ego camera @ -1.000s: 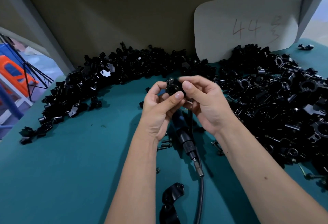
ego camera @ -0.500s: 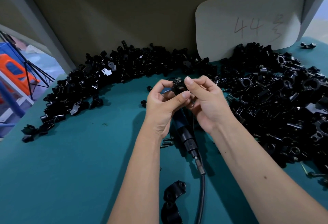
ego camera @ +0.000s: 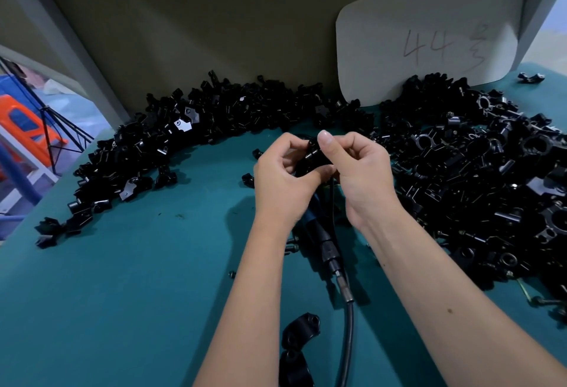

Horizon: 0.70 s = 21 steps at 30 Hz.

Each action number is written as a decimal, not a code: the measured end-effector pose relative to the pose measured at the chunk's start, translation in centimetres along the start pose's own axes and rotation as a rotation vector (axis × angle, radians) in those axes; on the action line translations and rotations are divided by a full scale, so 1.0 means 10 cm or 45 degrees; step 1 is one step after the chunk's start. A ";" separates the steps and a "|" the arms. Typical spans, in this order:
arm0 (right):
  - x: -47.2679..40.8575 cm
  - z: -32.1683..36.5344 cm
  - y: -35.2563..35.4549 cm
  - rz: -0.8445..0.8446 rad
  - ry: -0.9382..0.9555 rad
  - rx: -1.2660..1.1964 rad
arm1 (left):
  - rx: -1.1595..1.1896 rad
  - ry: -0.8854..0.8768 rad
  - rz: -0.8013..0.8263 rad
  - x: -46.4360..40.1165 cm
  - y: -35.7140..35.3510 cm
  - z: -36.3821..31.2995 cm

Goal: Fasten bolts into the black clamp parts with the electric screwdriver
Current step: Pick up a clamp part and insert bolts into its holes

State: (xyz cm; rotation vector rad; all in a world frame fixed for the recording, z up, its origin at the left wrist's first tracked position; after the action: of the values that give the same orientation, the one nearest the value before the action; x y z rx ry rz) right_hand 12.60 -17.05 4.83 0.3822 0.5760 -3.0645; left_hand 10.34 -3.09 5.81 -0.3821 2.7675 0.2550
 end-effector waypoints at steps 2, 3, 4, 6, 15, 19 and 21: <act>0.01 -0.01 0.03 -0.074 0.024 0.010 | -0.106 -0.071 -0.037 0.01 -0.04 -0.05; 0.01 -0.01 0.04 -0.096 0.031 0.038 | -0.139 -0.088 -0.057 0.02 -0.06 -0.05; 0.02 -0.02 0.05 -0.111 0.037 0.068 | -0.157 -0.087 -0.079 0.03 -0.06 -0.03; 0.00 -0.04 0.05 -0.093 0.037 0.103 | -0.133 -0.033 -0.125 0.05 -0.04 0.04; -0.06 0.10 -0.04 0.210 0.257 0.266 | 0.564 0.228 -0.039 0.01 0.06 0.22; -0.03 0.12 -0.08 0.217 0.263 0.196 | 0.550 0.280 -0.117 0.06 -0.01 0.22; 0.00 0.07 -0.15 0.285 0.166 0.061 | 0.553 0.258 -0.165 0.06 0.01 0.21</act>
State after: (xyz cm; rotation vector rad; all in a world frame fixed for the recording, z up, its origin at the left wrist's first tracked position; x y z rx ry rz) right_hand 12.32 -15.92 6.02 0.6071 0.4294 -2.8581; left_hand 10.37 -2.66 3.69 -0.4900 2.8689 -0.4329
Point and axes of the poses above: each hand's wrist, its own x-axis away from the middle knuckle, its own y-axis out of the back of the hand, z = x × y, the point moved 9 cm from there along -x, towards the middle knuckle, and after that the axes turned 4 degrees about y, right-handed, at the moved point
